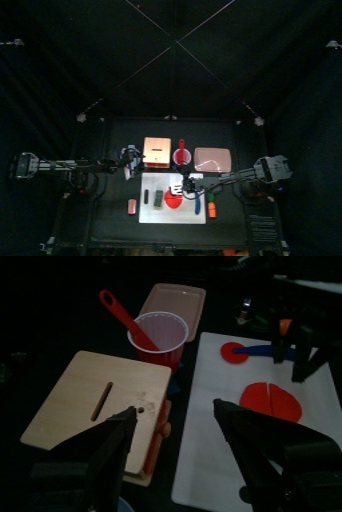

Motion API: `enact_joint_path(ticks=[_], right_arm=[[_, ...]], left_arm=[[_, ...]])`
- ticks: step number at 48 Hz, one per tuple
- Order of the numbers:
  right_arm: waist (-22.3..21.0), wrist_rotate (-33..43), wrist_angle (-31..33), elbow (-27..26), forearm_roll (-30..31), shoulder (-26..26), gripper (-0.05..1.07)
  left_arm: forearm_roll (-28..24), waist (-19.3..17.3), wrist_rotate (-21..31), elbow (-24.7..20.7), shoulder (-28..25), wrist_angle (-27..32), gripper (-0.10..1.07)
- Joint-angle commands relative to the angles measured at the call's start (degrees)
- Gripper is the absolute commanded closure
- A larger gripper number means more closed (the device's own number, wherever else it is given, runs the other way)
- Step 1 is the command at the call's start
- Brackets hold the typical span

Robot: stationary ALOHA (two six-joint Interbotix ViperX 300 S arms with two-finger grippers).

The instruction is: Place sushi roll on plate

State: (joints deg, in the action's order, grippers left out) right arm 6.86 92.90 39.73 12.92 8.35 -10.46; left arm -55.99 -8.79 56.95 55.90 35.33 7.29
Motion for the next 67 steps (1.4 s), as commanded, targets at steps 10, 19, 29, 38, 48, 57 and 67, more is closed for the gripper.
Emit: enact_joint_path(ticks=[10,19,29,38,48,57,67], right_arm=[[0.2,0.0,3.5,-10.4,-1.9,-7.9,0.13],[-0.3,0.2,5.3,-13.8,-1.1,-11.2,0.12],[-0.2,4.0,6.2,-17.5,0.7,-14.5,0.12],[0.0,6.0,10.3,-19.7,1.8,-15.9,0.13],[0.2,6.5,12.2,-22.6,1.5,-18.1,0.13],[0.9,6.6,13.4,-22.9,0.8,-18.8,0.14],[1.2,6.6,14.3,-23.3,0.7,-19.2,0.22]], left_arm=[[1.1,-1.1,0.1,1.2,-0.1,-0.5,0.02],[3.5,-0.7,0.0,2.4,0.1,-2.7,0.02],[4.4,-0.8,0.0,4.0,0.1,-6.9,0.02],[4.0,-1.1,-0.4,4.3,0.1,-9.2,0.02],[4.2,-1.1,-1.4,4.7,0.2,-9.5,0.02],[4.7,-1.1,-1.4,4.7,0.4,-9.5,0.02],[5.5,-1.1,-1.4,4.7,0.5,-9.5,0.02]])
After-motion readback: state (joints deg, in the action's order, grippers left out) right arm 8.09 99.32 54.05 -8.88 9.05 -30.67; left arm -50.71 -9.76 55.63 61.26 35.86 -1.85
